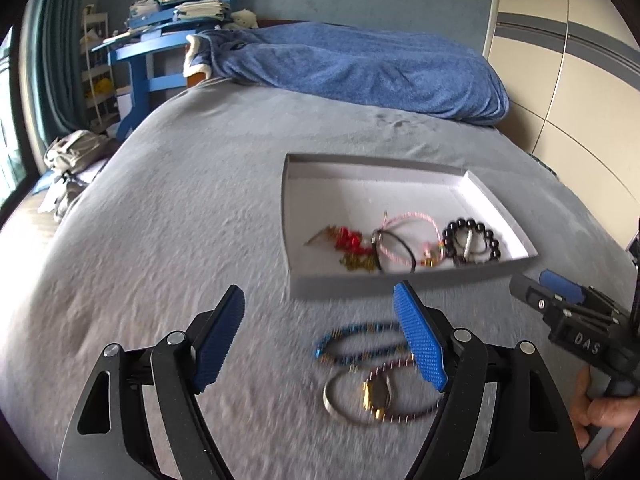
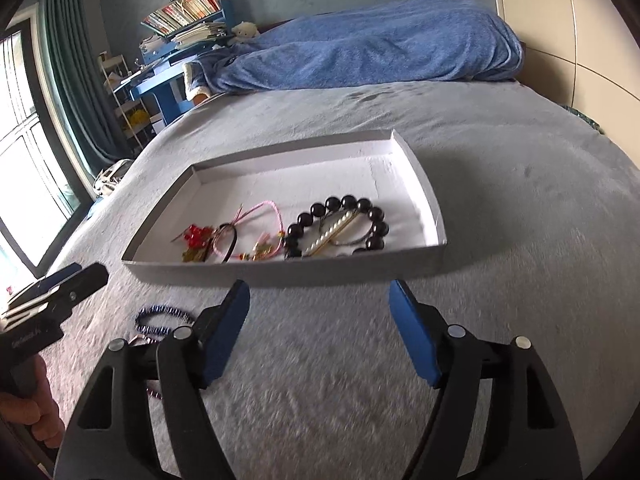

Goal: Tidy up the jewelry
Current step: 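Withdraw both grippers from the tray toward the remaining bracelets, then grasp the dark red bead bracelet with the left gripper while the right gripper grasps the gold hairpin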

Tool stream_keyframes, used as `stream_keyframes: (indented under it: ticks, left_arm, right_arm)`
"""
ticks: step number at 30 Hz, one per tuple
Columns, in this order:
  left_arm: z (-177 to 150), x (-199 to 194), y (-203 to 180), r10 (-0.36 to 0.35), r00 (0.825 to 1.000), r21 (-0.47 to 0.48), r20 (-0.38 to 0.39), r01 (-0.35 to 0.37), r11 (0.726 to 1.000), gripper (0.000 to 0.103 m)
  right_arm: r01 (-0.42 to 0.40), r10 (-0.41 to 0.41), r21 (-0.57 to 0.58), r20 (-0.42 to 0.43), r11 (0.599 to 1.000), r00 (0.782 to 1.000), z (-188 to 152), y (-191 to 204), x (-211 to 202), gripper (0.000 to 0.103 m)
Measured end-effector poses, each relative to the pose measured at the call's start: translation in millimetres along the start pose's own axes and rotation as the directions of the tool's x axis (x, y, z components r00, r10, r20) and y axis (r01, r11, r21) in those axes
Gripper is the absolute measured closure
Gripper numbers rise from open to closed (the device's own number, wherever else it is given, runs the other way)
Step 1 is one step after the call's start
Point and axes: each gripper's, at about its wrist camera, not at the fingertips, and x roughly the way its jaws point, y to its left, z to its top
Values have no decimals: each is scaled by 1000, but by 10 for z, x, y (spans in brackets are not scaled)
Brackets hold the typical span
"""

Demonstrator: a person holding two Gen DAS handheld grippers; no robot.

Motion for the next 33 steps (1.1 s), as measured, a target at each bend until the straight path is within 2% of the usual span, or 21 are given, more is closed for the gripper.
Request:
stream_keyframes:
  ticks: [7,15,17,19,22,25,29,31,33]
  left_arm:
    - [-143,-44,43,19,999,1,-40,-19,1000,26]
    - [-276,12,-227,5,996,107,-89,5,994,26]
    - [-319,44,-317,-6,994,147,-110,22,989,31]
    - [-354,91,-369,-19,990,165,-139,42,985,41]
    - [-403,185,-383,-35,980,158,-194,66,985,56]
    - [-436,247,-377,-35,974,151,-226,71,986,63]
    - [-465,284,-391,-42,968,153,-246,82,985,77]
    - [-471,276,-422,-52,968,168,-246,95,981,90]
    - [-470,269,-464,-54,968,188,-244,102,977,95]
  right_arm:
    - [8,-4,86,-46,996,999,-114,-122,-54,14]
    - [12,1,154,-85,988,996,-219,-216,-91,12]
    - [21,-7,153,-94,988,996,-223,-220,-69,10]
    - [25,-9,160,-102,987,995,-226,-236,-52,10]
    - [22,-2,172,-111,985,994,-240,-253,-38,10]
    - [21,-1,169,-115,985,993,-241,-250,-22,10]
    - [21,-4,147,-115,989,993,-241,-209,-12,10]
    - [21,-6,139,-111,990,994,-236,-196,-16,10]
    - [22,-7,132,-110,991,994,-234,-181,-14,10]
